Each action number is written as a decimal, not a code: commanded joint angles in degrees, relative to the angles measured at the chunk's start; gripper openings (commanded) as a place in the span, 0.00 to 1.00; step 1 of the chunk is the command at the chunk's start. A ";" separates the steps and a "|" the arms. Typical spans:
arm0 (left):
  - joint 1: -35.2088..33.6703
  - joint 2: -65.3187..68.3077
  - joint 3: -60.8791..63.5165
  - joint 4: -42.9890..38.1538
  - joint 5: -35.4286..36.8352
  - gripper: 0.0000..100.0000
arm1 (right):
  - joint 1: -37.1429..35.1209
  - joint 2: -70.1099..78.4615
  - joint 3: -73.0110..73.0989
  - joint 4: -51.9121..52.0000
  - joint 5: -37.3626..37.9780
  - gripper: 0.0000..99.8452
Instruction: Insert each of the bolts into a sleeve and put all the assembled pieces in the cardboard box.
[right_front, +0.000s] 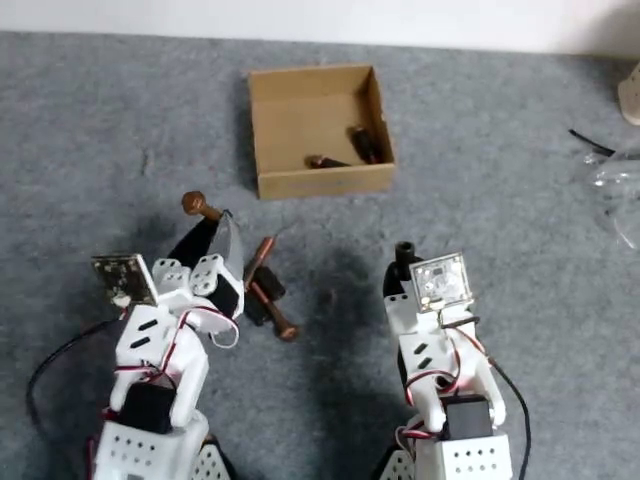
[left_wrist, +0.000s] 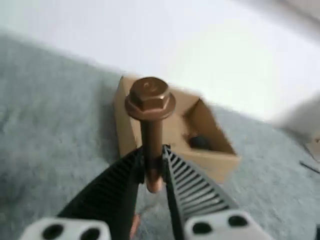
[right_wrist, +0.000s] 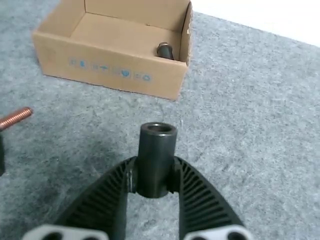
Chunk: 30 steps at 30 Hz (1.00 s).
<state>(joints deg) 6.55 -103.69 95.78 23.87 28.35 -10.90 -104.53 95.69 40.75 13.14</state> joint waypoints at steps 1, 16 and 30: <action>0.84 0.31 1.36 -2.02 -0.26 0.00 | 0.40 -0.75 2.95 -2.15 -0.18 0.00; 1.01 0.31 1.19 -0.53 -0.26 0.00 | -17.27 -0.75 -6.29 4.62 -0.26 0.00; 0.84 0.31 0.75 -4.40 11.60 0.00 | -26.59 -0.75 -8.57 1.36 -0.26 0.00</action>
<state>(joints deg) 6.55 -103.25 96.04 21.23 36.79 -35.69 -104.53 90.68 45.49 13.14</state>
